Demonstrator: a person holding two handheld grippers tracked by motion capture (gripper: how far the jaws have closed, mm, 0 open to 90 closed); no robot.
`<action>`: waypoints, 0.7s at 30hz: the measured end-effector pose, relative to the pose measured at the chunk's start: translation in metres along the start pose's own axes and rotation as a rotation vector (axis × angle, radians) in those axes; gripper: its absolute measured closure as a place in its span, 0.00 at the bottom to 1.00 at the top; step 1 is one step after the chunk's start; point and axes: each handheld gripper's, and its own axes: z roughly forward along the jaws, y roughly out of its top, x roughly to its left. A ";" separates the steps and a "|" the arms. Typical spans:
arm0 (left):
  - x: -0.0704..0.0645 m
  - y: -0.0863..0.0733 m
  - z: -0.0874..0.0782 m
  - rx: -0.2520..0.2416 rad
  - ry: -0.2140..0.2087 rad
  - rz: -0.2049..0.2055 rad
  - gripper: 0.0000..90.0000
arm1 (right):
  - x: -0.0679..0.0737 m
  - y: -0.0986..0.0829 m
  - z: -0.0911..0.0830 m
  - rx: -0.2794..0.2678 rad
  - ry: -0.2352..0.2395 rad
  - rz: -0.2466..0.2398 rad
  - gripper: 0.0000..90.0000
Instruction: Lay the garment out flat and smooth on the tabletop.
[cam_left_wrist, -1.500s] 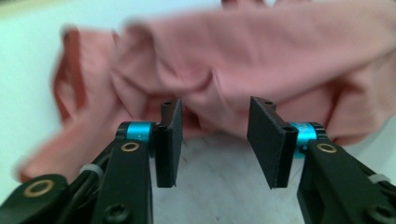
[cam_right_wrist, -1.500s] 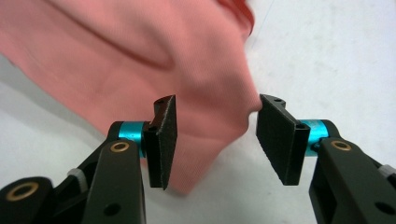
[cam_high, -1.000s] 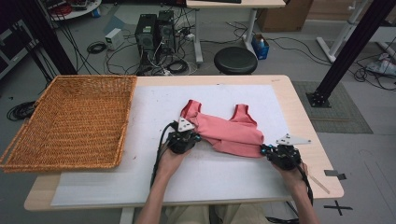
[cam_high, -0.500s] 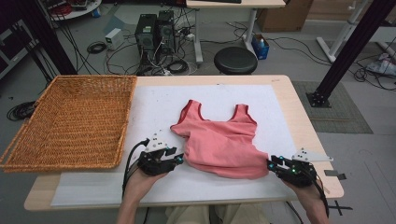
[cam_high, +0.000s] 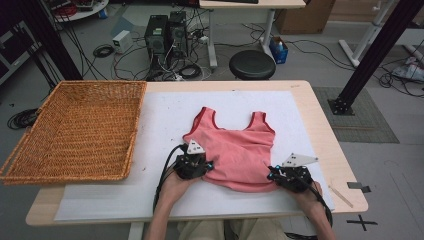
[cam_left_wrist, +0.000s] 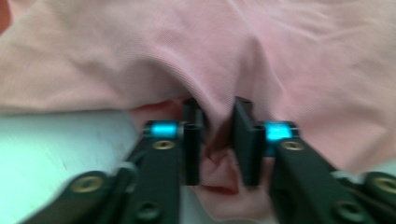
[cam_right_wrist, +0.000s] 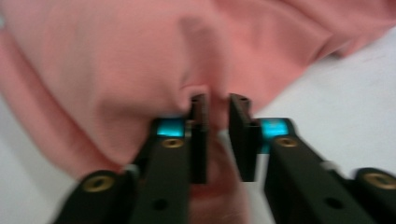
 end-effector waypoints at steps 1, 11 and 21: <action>0.000 -0.005 -0.004 -0.006 -0.012 -0.010 0.90 | 0.003 -0.001 -0.004 -0.002 0.013 -0.003 1.00; 0.005 -0.022 -0.054 -0.095 -0.059 -0.034 0.72 | 0.006 -0.026 -0.053 -0.081 0.065 0.091 0.76; 0.032 0.001 -0.031 -0.112 0.162 -0.064 0.58 | -0.025 0.015 -0.017 -0.092 -0.102 0.111 0.65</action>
